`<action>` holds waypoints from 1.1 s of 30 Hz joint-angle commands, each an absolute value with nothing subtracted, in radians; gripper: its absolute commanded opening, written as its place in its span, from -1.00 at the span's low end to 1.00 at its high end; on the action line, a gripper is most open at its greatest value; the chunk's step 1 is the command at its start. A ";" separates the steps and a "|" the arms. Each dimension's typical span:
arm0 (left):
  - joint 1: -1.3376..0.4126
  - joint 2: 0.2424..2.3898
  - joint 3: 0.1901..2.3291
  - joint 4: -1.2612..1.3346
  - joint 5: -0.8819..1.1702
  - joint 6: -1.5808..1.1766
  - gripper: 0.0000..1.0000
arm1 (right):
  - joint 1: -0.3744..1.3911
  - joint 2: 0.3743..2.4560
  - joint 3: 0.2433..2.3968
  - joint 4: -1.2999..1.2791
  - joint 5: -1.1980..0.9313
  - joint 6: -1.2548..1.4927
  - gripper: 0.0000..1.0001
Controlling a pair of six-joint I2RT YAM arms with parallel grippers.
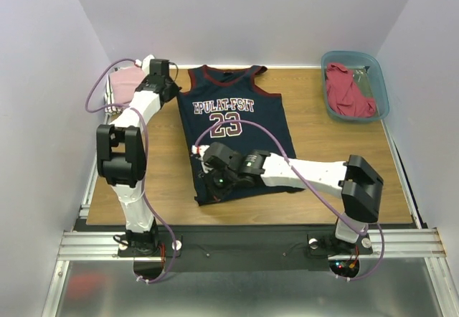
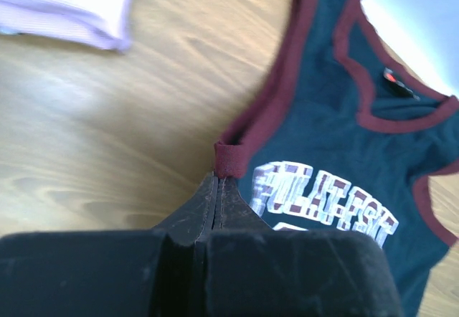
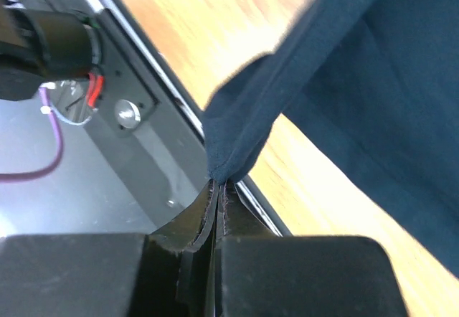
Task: Fold and stack the tank tops
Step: Fold the tank top
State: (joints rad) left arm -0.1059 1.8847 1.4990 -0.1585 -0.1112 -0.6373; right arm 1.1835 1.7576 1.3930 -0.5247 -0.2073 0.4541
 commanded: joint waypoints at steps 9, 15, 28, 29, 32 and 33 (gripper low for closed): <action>-0.276 2.064 1.715 -0.160 -0.155 -0.678 -1.00 | 1.118 1.520 1.031 -0.311 -0.161 0.581 -0.99; -0.333 2.134 1.778 -0.156 -0.163 -0.692 -1.00 | 1.106 1.451 0.907 -0.255 -0.097 0.641 -0.99; -0.382 2.241 1.838 -0.155 -0.138 -0.677 -1.00 | 1.104 1.404 0.749 -0.210 -0.006 0.715 -0.99; -0.383 2.250 1.838 -0.153 -0.134 -0.676 -1.00 | 1.104 1.401 0.746 -0.210 0.032 0.721 -0.99; -0.388 2.252 1.830 -0.134 -0.106 -0.658 -0.87 | 1.104 1.382 0.741 -0.212 0.069 0.736 -0.89; -0.390 2.247 1.827 -0.117 -0.095 -0.654 -0.75 | 1.104 1.376 0.739 -0.213 0.081 0.741 -0.82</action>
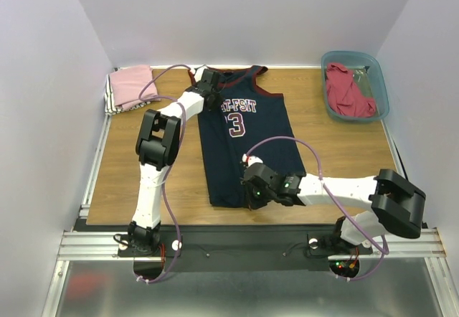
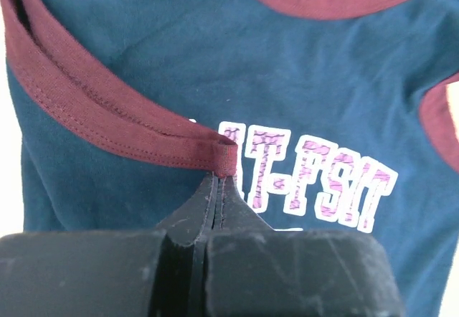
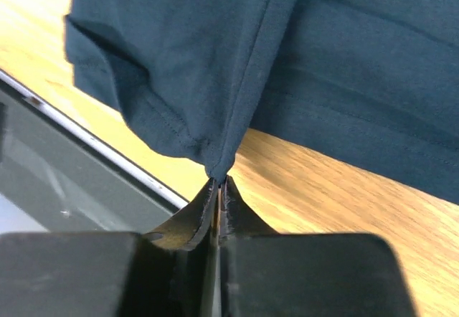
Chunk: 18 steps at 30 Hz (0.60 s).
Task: Fold and stack the tank tops
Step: Fold the tank top
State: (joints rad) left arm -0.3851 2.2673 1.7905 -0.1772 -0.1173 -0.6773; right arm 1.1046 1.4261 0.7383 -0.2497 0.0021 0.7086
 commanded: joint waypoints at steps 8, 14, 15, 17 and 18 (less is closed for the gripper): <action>-0.390 2.111 1.793 -0.025 -0.006 -0.603 -0.10 | 1.106 1.269 0.747 -0.250 0.167 0.767 -0.04; -0.351 1.962 1.718 -0.052 -0.040 -0.624 -0.08 | 1.124 1.275 0.839 -0.344 0.239 0.739 0.02; -0.321 1.921 1.663 -0.048 -0.035 -0.647 -0.13 | 1.129 1.298 0.877 -0.351 0.245 0.727 0.01; -0.293 1.879 1.579 -0.046 -0.032 -0.672 -0.25 | 1.141 1.324 0.938 -0.359 0.264 0.703 0.00; -0.279 1.873 1.553 -0.038 -0.023 -0.670 -0.29 | 1.143 1.362 0.959 -0.360 0.273 0.693 -0.01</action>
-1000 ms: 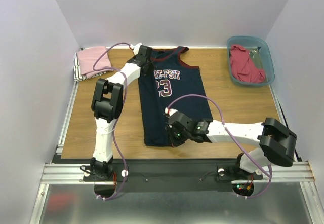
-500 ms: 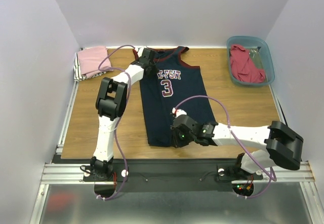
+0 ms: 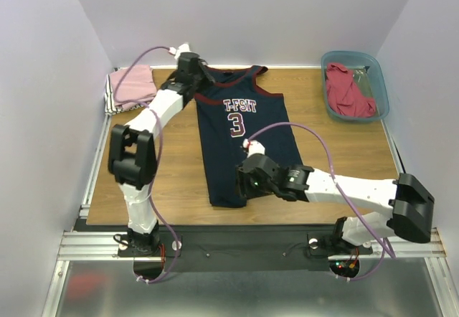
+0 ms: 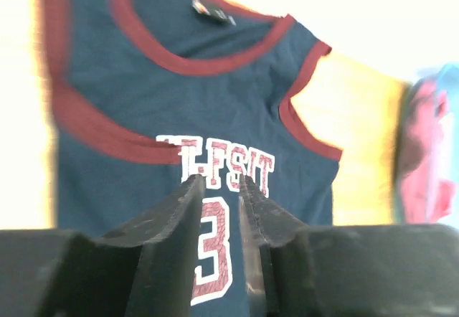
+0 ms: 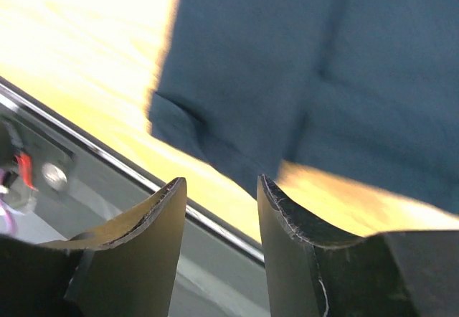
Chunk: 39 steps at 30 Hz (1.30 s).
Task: Fold and stack the tank tops
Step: Fold the tank top
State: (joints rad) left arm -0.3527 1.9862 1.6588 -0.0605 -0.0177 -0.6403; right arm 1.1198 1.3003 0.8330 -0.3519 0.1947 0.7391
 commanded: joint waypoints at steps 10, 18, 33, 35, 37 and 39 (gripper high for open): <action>-0.253 1.927 1.370 0.020 0.093 -0.626 -0.59 | 1.002 1.558 1.172 -0.380 0.377 0.554 0.02; -0.293 2.002 1.356 0.026 0.106 -0.609 -0.60 | 0.707 1.765 1.275 -0.362 0.353 0.468 0.00; -0.275 2.299 1.745 -0.227 -0.066 -0.503 -0.60 | 0.679 1.850 1.128 -0.313 0.316 0.524 0.00; -0.273 2.328 1.802 -0.265 -0.075 -0.499 -0.60 | 0.718 1.838 1.106 -0.307 0.307 0.551 0.00; -0.272 2.371 1.891 -0.302 -0.058 -0.479 -0.58 | 0.799 1.824 1.085 -0.305 0.307 0.597 0.00; -0.270 2.405 1.945 -0.327 -0.052 -0.460 -0.52 | 0.878 1.816 1.062 -0.301 0.310 0.659 0.00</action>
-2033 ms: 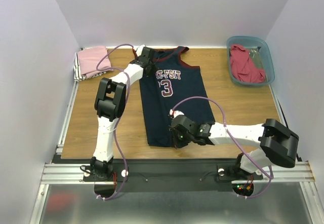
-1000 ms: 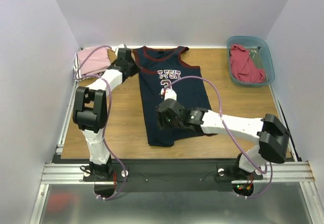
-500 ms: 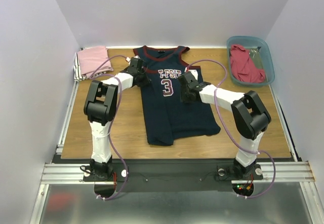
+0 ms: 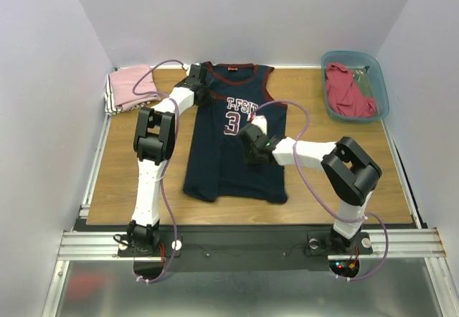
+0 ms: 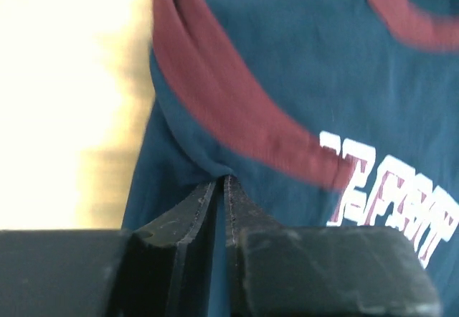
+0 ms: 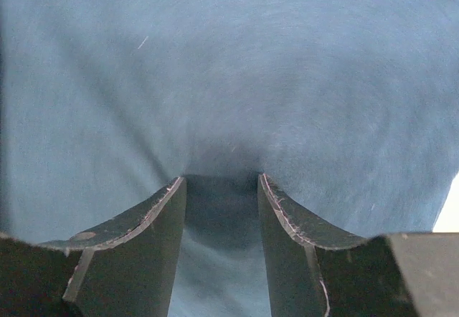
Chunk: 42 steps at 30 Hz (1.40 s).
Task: Fold and stack the tank tops
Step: Fold the tank top
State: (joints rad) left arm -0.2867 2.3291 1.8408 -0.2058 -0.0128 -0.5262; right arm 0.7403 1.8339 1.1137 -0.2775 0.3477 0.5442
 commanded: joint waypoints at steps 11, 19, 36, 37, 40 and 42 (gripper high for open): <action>-0.276 2.294 1.901 -0.270 0.115 -0.431 -0.23 | 0.850 1.651 0.983 -0.210 0.327 0.701 0.10; -0.310 1.872 1.546 -0.146 0.072 -0.537 -0.15 | 0.680 1.604 1.038 -0.210 0.313 0.608 0.15; -0.955 1.256 0.810 -0.213 -0.198 -0.711 -0.35 | 0.377 1.793 1.130 -0.153 0.252 0.555 0.14; -0.989 1.256 0.810 -0.242 -0.230 -0.725 -0.35 | 0.370 1.801 1.135 -0.149 0.247 0.557 0.14; -1.112 1.266 0.813 -0.305 -0.270 -0.770 -0.38 | 0.354 1.833 1.160 -0.124 0.242 0.554 0.09; -1.162 1.278 0.816 -0.346 -0.290 -0.802 -0.40 | 0.345 1.845 1.170 -0.117 0.241 0.554 0.04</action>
State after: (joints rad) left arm -1.0927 1.3037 0.8093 -0.2588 -0.1951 -0.7265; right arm 0.3569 1.8221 1.1233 -0.1841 0.2565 0.5678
